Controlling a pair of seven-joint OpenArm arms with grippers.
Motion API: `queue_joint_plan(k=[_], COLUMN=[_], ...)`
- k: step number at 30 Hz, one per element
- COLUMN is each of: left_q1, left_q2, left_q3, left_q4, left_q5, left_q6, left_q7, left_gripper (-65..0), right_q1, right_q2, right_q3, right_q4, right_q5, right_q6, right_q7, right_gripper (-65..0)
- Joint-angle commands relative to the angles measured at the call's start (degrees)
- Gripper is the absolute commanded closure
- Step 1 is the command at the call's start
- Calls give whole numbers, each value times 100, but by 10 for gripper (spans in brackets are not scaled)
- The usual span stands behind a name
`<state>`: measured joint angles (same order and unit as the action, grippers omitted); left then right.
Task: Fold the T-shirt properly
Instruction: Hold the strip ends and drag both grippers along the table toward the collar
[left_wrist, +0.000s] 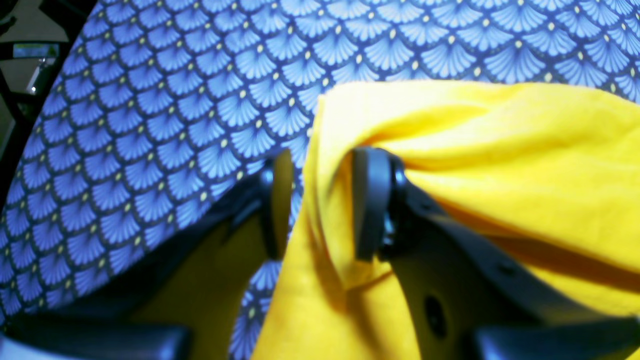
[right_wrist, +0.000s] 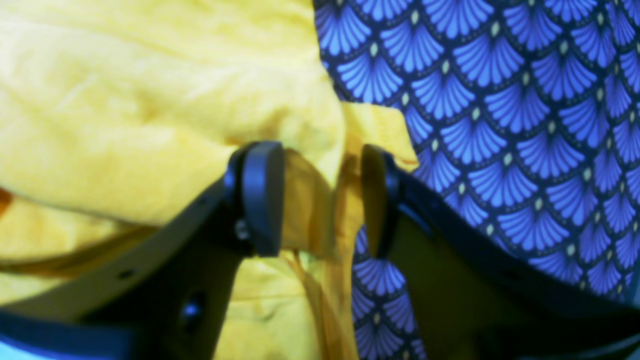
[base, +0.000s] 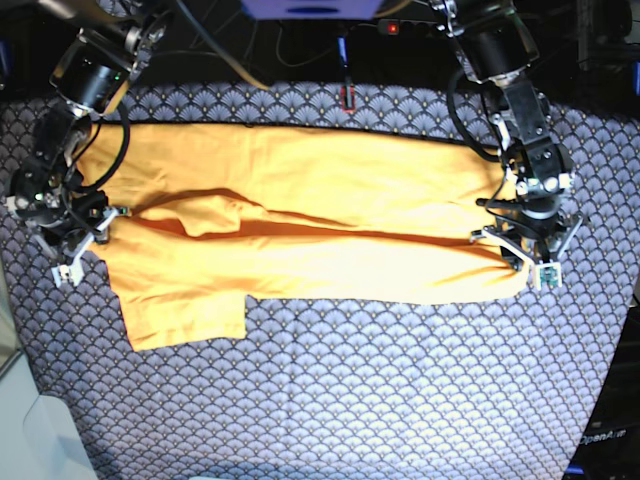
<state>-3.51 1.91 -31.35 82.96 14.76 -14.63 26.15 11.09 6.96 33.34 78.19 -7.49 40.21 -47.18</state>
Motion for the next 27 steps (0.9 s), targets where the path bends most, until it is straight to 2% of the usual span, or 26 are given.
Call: queue_joint_plan(k=[1,5,6,27], left_q1=[-111,-128,-128,-137], left_q2=[-29,-46,-46,-64], left_q3=[19,19,19,-16], left_q4=[95,95,87,78], left_q5=[-30,-30,-30,-65], left_q6=[17,17,17,35], left_q7=[-140,-140,-140,-140], left_gripper=[-199,-199,-199,-203], right_q1=[117,117,117,82], right_q2=[99,108,108,152], right_q3=[2,2,-7,-16], right_q4=[88,88,88,106], right_q5=[50,41,32,32], right_q6=[-21,-21,-21,-21], right_q7=[89,89,89,89], right_gripper=[-178,-23,0,0])
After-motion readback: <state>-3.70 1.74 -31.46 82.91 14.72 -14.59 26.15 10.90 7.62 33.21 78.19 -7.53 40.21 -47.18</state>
